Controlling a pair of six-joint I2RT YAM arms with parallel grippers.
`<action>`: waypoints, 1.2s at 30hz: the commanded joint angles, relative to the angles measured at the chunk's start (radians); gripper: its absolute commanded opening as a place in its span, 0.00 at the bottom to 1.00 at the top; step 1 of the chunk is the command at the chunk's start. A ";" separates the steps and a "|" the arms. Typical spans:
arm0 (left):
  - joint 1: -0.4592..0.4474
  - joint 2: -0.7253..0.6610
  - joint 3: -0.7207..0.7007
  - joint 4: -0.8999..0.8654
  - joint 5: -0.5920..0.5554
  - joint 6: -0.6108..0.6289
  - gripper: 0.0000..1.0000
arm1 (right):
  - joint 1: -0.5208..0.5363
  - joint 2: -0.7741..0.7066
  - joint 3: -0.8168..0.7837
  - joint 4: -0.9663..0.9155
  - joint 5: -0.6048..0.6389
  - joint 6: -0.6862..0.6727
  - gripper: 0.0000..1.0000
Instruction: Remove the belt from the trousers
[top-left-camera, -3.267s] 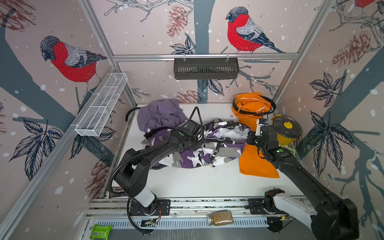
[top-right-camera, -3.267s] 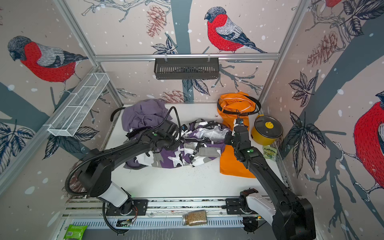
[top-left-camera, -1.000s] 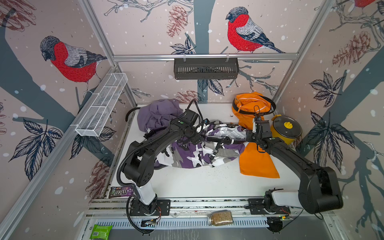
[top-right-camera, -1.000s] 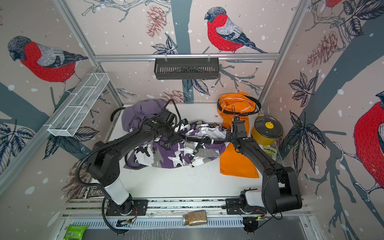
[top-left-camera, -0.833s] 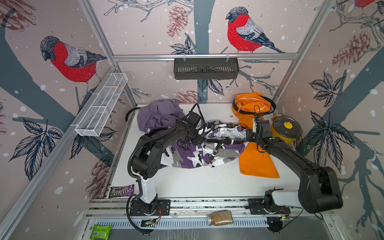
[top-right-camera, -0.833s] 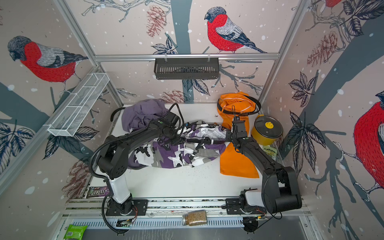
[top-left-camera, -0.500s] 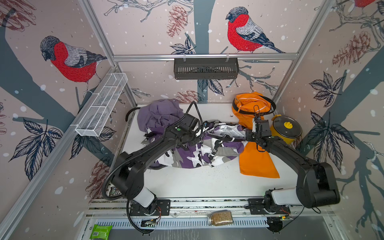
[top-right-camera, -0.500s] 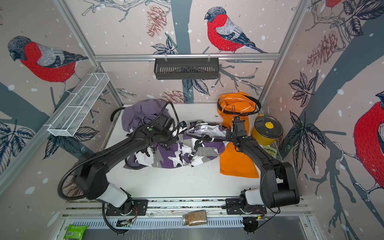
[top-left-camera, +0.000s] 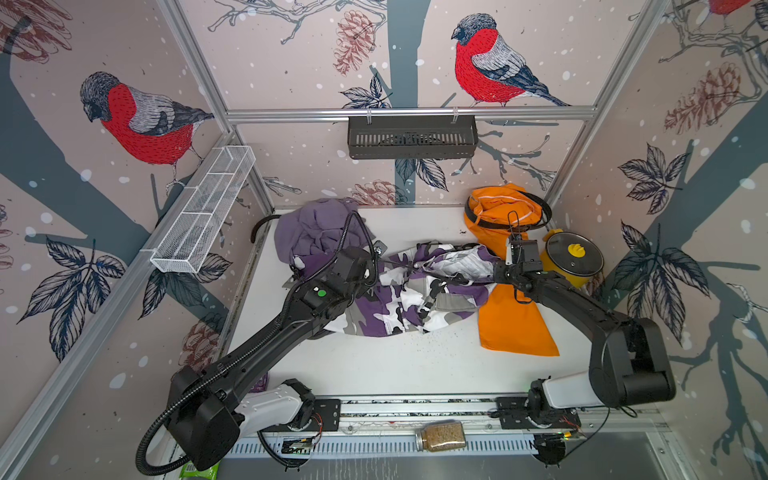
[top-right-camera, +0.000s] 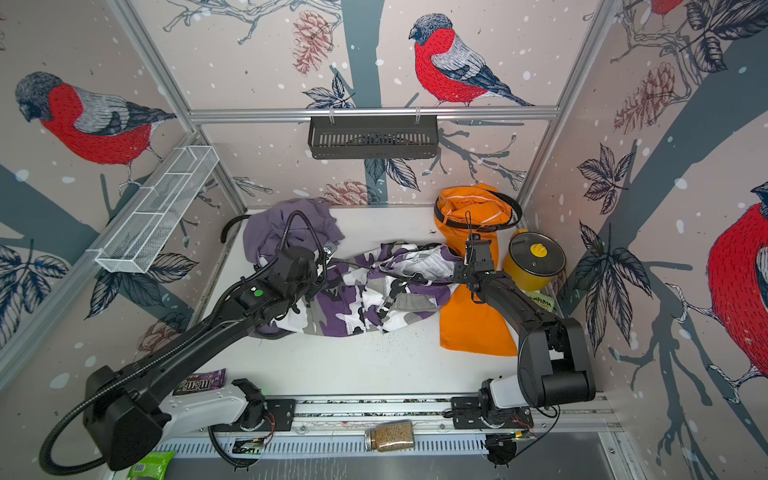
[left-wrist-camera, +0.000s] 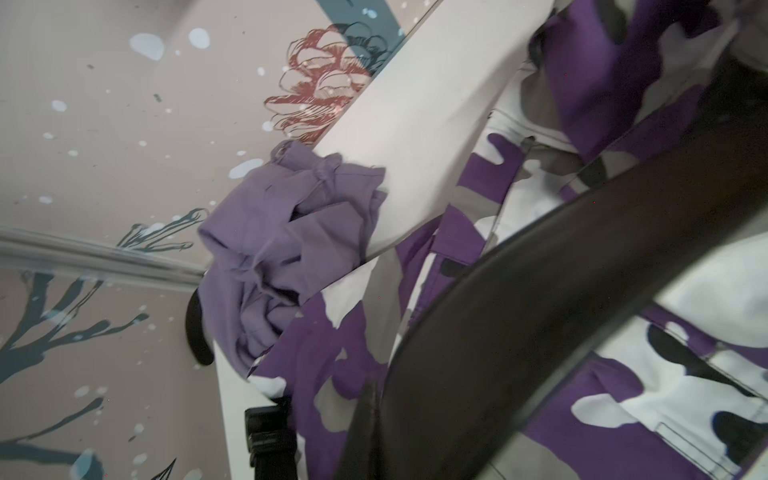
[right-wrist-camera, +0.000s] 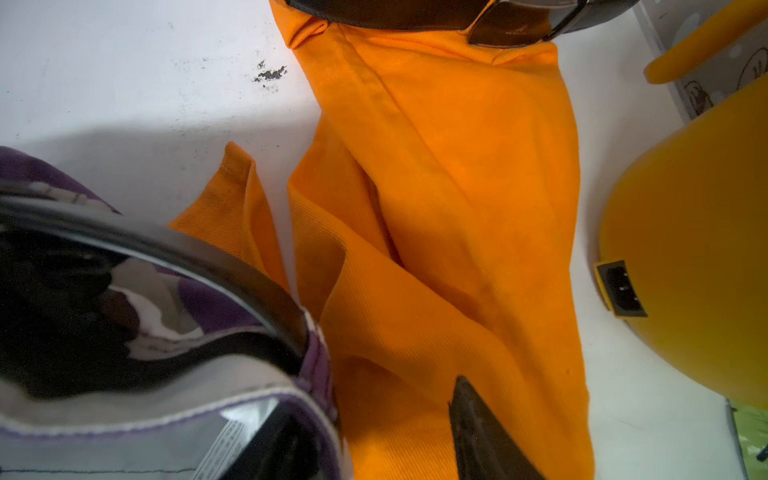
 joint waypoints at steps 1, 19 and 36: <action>0.006 -0.003 -0.005 0.088 -0.219 0.001 0.00 | -0.007 0.001 0.002 0.000 0.047 -0.008 0.55; 0.186 0.061 0.002 0.036 -0.519 -0.066 0.00 | -0.032 -0.007 -0.011 -0.005 0.051 -0.009 0.55; 0.179 0.151 0.191 -0.238 -0.088 -0.255 0.98 | -0.036 0.009 -0.006 -0.003 0.034 -0.010 0.55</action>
